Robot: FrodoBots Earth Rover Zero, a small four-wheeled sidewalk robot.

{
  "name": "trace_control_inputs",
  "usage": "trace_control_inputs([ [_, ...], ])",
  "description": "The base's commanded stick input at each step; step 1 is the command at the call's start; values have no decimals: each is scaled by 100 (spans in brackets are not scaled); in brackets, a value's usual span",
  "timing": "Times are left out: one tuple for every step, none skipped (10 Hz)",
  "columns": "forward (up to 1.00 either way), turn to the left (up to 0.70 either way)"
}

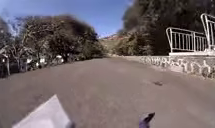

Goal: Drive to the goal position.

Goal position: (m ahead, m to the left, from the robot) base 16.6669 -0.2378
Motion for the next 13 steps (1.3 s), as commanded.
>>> trace_control_inputs([
  [70, 0],
  [70, 0],
  [70, 0],
  [70, 0],
  [70, 0],
  [70, -15],
  [70, -31],
  [70, -22],
  [70, 0],
  [70, 0],
  [70, -25],
  [70, -35],
  [70, -35],
])
